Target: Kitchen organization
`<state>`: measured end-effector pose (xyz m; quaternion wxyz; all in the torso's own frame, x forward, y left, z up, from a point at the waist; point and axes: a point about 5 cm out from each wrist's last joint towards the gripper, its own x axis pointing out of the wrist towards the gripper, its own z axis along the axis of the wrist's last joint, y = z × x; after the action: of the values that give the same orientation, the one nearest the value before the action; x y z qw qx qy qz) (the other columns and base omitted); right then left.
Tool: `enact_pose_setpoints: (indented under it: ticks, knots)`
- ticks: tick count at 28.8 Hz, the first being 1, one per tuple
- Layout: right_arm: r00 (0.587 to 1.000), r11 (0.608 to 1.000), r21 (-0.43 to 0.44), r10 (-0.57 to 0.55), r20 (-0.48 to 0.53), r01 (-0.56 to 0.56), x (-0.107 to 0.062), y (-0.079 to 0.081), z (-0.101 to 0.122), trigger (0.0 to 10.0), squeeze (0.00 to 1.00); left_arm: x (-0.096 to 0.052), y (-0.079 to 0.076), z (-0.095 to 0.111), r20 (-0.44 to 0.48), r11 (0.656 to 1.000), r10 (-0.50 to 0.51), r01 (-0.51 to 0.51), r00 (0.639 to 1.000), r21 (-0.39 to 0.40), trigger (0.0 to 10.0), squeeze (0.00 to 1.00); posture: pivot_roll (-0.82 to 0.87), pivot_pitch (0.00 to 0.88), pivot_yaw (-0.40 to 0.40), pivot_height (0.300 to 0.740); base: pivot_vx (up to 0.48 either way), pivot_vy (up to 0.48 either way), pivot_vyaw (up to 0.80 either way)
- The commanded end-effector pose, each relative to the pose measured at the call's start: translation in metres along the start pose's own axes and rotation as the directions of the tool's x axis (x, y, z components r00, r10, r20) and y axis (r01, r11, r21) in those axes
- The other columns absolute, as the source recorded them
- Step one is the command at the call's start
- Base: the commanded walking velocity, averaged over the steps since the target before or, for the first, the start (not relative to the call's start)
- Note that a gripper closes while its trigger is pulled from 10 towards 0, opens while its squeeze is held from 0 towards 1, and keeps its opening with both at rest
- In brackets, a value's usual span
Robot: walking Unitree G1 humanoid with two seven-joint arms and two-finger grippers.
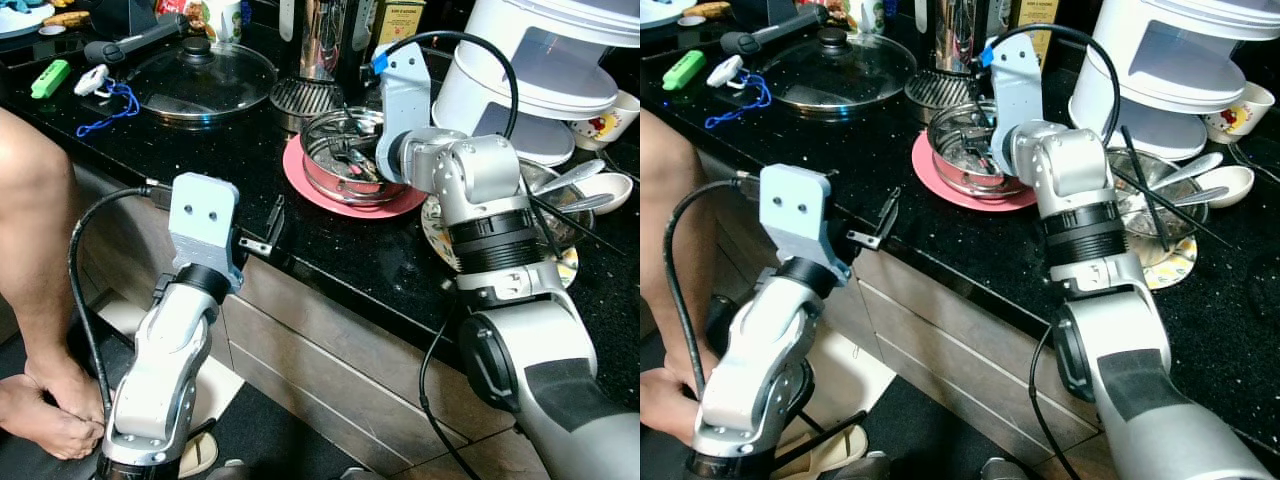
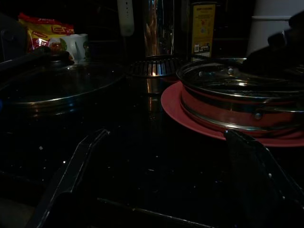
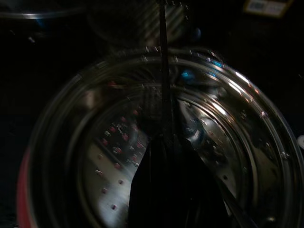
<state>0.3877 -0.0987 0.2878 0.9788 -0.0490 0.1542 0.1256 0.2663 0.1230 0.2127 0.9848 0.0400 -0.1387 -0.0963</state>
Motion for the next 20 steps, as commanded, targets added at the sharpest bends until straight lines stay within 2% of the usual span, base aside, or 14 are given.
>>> enact_pose_setpoints:
  ticks: [1,4,6,7,8,9,13,16,18,19,20]
  knots:
    - [0.997,0.996,0.072,0.054,0.054,-0.058,-0.005,0.0,0.009,0.0,0.0,0.001,-0.003,0.004,0.007,1.0,-0.012,0.012,1.0,-0.007,10.0,0.0,0.04,0.067,-0.11,0.74,0.0,0.0,0.0]
    - [0.969,0.97,0.166,0.144,0.202,-0.179,-0.014,0.001,0.027,0.0,0.0,0.001,-0.003,0.007,0.016,1.0,-0.011,0.011,1.0,-0.006,10.0,0.0,0.04,0.062,-0.107,0.74,0.0,0.0,0.0]
    - [0.969,0.97,0.166,0.144,0.202,-0.179,-0.014,0.001,0.027,0.0,0.0,0.001,-0.003,0.007,0.016,1.0,-0.011,0.011,1.0,-0.006,10.0,0.0,0.04,0.062,-0.107,0.74,0.0,0.0,0.0]
    - [0.955,0.961,0.188,0.153,0.253,-0.204,-0.017,-0.001,0.032,0.0,0.0,0.002,-0.003,0.008,0.019,1.0,-0.011,0.011,1.0,-0.005,10.0,0.0,0.04,0.062,-0.106,0.74,0.0,0.0,0.0]
    - [0.955,0.961,0.188,0.153,0.253,-0.204,-0.017,-0.001,0.032,0.0,0.0,0.002,-0.003,0.008,0.019,1.0,-0.011,0.011,1.0,-0.005,10.0,0.0,0.04,0.062,-0.106,0.74,0.0,0.0,0.0]
    - [0.942,0.953,0.202,0.16,0.294,-0.225,-0.02,-0.004,0.037,0.0,0.0,0.002,-0.003,0.009,0.022,1.0,-0.012,0.012,1.0,-0.005,10.0,0.0,0.04,0.061,-0.104,0.74,0.0,0.0,0.0]
    - [0.916,0.938,0.204,0.197,0.35,-0.279,-0.027,-0.009,0.04,0.0,0.0,0.003,-0.003,0.011,0.029,1.0,-0.014,0.015,0.999,-0.003,10.0,0.0,0.04,0.066,-0.101,0.74,0.0,0.0,0.0]
    - [0.834,0.878,0.168,0.343,0.432,-0.449,-0.044,-0.007,0.042,0.0,0.0,0.003,-0.001,0.013,0.035,1.0,-0.016,0.016,0.999,-0.001,10.0,0.0,0.04,0.073,-0.094,0.74,0.0,0.0,0.0]
    - [0.834,0.878,0.168,0.343,0.432,-0.449,-0.044,-0.007,0.042,0.0,0.0,0.003,-0.001,0.013,0.035,1.0,-0.016,0.016,0.999,-0.001,10.0,0.0,0.04,0.073,-0.094,0.74,0.0,0.0,0.0]
    - [0.798,0.851,0.155,0.385,0.464,-0.501,-0.05,-0.006,0.043,1.6,0.0,0.003,-0.001,0.014,0.036,1.0,-0.016,0.016,0.999,0.0,10.0,0.0,0.04,0.074,-0.093,0.74,0.0,0.0,0.0]
    - [0.752,0.821,0.136,0.425,0.504,-0.555,-0.058,-0.006,0.045,8.5,0.0,0.004,0.0,0.017,0.043,1.0,-0.018,0.018,0.999,0.003,10.0,0.0,0.04,0.077,-0.089,0.74,0.0,0.0,0.0]
